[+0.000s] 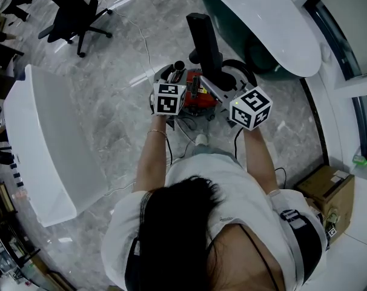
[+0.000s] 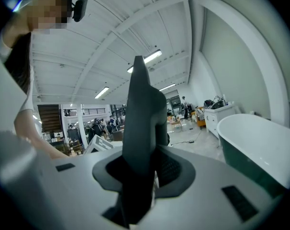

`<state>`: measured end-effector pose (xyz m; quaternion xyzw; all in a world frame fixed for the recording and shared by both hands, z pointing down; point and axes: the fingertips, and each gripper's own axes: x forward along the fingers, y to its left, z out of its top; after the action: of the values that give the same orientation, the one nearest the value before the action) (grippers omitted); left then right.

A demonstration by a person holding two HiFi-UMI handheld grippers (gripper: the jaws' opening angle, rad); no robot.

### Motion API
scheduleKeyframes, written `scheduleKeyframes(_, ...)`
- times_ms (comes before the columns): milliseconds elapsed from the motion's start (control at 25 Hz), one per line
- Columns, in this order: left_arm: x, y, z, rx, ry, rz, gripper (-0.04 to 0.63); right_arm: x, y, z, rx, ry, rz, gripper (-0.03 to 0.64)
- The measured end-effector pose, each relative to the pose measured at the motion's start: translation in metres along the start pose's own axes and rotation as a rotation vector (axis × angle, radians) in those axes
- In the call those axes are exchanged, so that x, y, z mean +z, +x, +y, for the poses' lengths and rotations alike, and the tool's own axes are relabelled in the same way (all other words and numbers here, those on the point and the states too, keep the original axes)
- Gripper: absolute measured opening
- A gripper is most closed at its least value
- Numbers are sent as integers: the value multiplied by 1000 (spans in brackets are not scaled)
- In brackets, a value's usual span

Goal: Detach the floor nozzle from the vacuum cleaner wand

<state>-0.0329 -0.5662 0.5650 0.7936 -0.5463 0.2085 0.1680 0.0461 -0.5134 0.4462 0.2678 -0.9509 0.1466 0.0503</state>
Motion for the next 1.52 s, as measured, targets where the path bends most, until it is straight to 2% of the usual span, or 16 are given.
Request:
scheduleKeyframes(520,2,-15,-2,-17,-50,-56,267,-1,-5,2,-15,27,-16,123)
scheduleKeyframes(720,17,-37,-6,-60,-109,-155,267,-1,-8,9,-29,63,-54,123)
scheduleKeyframes(1080,18,-90,-15,-73,-114,-196,267,2,-23,26,-104,59,-90,123)
scheduleKeyframes(1200,25,-106,-22,-106,-130,-219,267,2,-29,31,-124,77,-106,123)
scheduleKeyframes(1360,37,-129,-30,-179,-194,-272,265,0,-34,43,-143,84,-114,123)
scheduleKeyframes(1520,40,-148,-35,-206,-210,-308,264,-4,-38,54,-167,71,-103,123)
